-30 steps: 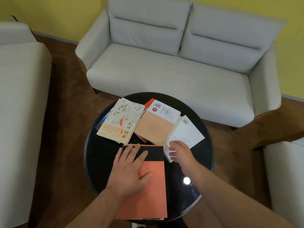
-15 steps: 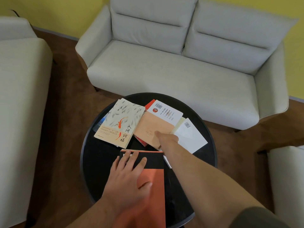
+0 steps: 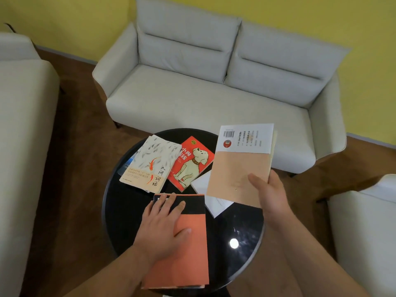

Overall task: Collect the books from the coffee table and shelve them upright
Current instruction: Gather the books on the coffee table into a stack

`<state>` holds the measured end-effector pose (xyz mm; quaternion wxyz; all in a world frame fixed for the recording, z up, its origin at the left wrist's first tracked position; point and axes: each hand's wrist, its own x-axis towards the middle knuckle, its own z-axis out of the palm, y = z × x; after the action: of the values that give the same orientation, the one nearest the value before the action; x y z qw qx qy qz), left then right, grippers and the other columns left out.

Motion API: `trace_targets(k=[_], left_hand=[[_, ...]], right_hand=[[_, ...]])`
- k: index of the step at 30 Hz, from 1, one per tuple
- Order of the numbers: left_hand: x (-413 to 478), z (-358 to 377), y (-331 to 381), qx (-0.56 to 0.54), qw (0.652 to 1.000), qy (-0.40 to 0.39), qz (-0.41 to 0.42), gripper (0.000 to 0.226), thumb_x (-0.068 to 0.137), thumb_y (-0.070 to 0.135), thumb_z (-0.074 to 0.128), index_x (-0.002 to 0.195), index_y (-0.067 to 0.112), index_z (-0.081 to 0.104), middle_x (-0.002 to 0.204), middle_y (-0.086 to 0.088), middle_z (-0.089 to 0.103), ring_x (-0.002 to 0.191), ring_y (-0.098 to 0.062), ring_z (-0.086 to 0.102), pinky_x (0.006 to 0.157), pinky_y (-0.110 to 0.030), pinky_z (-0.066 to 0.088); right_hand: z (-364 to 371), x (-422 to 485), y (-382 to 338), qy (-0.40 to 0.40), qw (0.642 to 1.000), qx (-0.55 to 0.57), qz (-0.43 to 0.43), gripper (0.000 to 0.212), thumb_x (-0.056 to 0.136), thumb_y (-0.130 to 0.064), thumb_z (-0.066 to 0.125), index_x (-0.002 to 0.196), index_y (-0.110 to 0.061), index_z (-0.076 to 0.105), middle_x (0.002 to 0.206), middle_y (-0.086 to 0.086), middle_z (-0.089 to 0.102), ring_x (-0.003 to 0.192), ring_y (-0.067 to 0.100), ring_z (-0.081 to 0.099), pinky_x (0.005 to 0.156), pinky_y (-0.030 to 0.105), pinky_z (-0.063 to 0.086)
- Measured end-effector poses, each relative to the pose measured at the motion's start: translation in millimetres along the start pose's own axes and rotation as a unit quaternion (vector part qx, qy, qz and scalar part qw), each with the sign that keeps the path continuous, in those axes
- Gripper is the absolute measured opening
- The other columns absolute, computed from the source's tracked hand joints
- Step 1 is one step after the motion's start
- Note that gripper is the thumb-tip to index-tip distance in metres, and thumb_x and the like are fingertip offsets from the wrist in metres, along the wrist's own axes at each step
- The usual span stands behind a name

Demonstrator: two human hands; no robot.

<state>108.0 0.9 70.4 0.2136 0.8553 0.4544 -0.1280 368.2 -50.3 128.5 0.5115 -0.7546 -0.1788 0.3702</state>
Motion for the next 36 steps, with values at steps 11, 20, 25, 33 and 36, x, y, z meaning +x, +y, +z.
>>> trace_targets(k=[11,20,25,33,36], left_hand=[[-63,-65,36,-0.746,0.66,-0.027,-0.083,0.03,0.101,0.04,0.049,0.114,0.023,0.07,0.11,-0.002,0.077,0.1,-0.02,0.073,0.091,-0.043,0.054],[-90,-29,31,-0.65,0.751,-0.044,-0.107,0.036,0.095,0.006,0.062,0.12,0.03,0.055,0.119,0.004,0.07,0.113,-0.018,0.065,0.102,-0.047,0.052],[-95,-17,31,-0.657,0.74,-0.034,-0.141,0.028,0.094,0.002,0.062,0.116,0.02,0.059,0.118,-0.004,0.07,0.107,-0.02,0.067,0.089,-0.037,0.055],[-105,-40,67,-0.643,0.761,-0.065,-0.059,0.038,0.088,0.059,0.062,0.122,0.045,0.055,0.106,0.025,0.068,0.103,0.002,0.063,0.087,-0.025,0.053],[-103,-47,60,-0.739,0.655,-0.138,-0.072,0.064,0.072,0.073,0.06,0.124,0.036,0.064,0.112,0.0,0.076,0.105,-0.023,0.073,0.091,-0.045,0.057]], right_hand=[[-8,-122,-4,-0.196,0.97,0.11,0.097,0.047,0.082,-0.02,0.071,0.126,-0.014,0.055,0.107,0.015,0.077,0.093,0.033,0.077,0.068,0.037,0.064],[-12,-137,22,-0.19,0.975,0.065,0.1,0.046,0.091,-0.048,0.061,0.124,-0.016,0.063,0.113,0.014,0.076,0.105,0.039,0.073,0.097,0.06,0.055],[-18,-143,26,-0.133,0.989,-0.006,0.057,0.053,0.081,-0.052,0.076,0.119,-0.017,0.063,0.106,0.005,0.078,0.095,0.029,0.077,0.09,0.059,0.059],[2,-165,8,-0.097,0.971,-0.206,-0.07,0.031,0.084,-0.033,0.08,0.109,-0.027,0.064,0.099,-0.008,0.07,0.091,0.009,0.069,0.067,0.022,0.057],[17,-172,6,-0.166,0.963,-0.2,-0.076,0.024,0.084,-0.03,0.08,0.103,-0.03,0.066,0.097,-0.007,0.072,0.09,0.011,0.069,0.066,0.025,0.058]])
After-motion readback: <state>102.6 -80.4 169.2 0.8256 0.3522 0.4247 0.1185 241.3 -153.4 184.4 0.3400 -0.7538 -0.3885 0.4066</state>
